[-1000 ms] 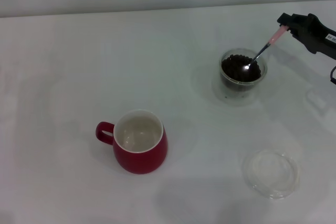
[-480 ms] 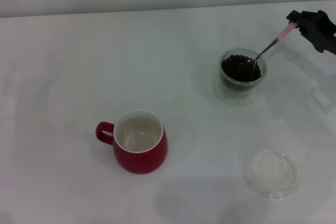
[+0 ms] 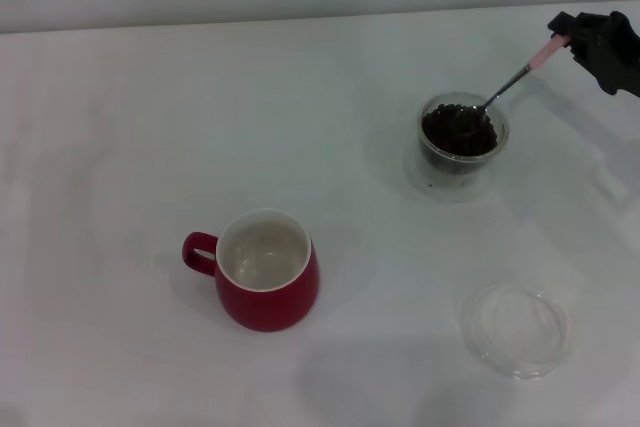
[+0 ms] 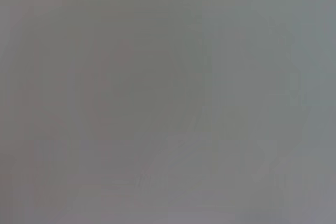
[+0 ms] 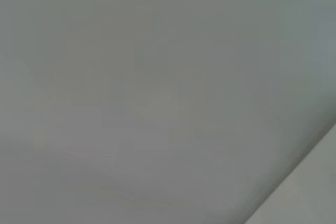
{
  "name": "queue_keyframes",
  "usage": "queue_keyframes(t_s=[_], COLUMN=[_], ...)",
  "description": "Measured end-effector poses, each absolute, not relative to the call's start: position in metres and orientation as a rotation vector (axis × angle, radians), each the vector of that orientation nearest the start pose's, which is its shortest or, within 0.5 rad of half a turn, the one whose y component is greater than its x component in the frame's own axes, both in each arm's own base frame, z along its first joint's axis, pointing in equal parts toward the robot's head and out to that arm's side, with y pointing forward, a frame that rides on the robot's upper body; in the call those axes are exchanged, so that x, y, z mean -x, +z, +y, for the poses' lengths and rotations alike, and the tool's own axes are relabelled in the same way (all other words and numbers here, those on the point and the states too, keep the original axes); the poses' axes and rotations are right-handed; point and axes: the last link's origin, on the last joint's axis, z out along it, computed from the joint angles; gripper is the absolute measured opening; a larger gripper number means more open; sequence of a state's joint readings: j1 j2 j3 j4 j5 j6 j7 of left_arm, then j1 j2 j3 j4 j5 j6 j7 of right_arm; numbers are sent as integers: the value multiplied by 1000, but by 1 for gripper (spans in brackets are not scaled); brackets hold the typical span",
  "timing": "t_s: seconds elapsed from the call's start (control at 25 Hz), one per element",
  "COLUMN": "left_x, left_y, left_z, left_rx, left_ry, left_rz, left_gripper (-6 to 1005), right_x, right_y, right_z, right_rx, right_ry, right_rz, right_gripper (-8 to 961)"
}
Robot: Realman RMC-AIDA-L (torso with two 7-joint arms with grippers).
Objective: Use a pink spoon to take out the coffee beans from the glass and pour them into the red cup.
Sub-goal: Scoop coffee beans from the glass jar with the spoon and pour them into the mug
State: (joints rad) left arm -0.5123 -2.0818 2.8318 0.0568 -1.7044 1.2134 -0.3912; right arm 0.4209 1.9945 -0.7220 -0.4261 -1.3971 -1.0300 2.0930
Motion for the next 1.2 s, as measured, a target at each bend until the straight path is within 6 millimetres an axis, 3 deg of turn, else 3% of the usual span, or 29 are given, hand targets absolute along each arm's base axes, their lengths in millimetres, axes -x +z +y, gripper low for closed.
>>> queue_keyframes(t_s=[0.48,1.2], left_x=[351,358], left_y=[24,24], left_z=[341,332], left_rx=[1253,1242], left_ry=[-872,-857], left_rz=[-778,-792], left_gripper=[758,758], right_x=[-331,-278], right_y=[49,6], right_z=[362,377], right_rx=[1572,1883], right_ry=[1286,1161], right_rz=[1794,1817], right_gripper=[152,152])
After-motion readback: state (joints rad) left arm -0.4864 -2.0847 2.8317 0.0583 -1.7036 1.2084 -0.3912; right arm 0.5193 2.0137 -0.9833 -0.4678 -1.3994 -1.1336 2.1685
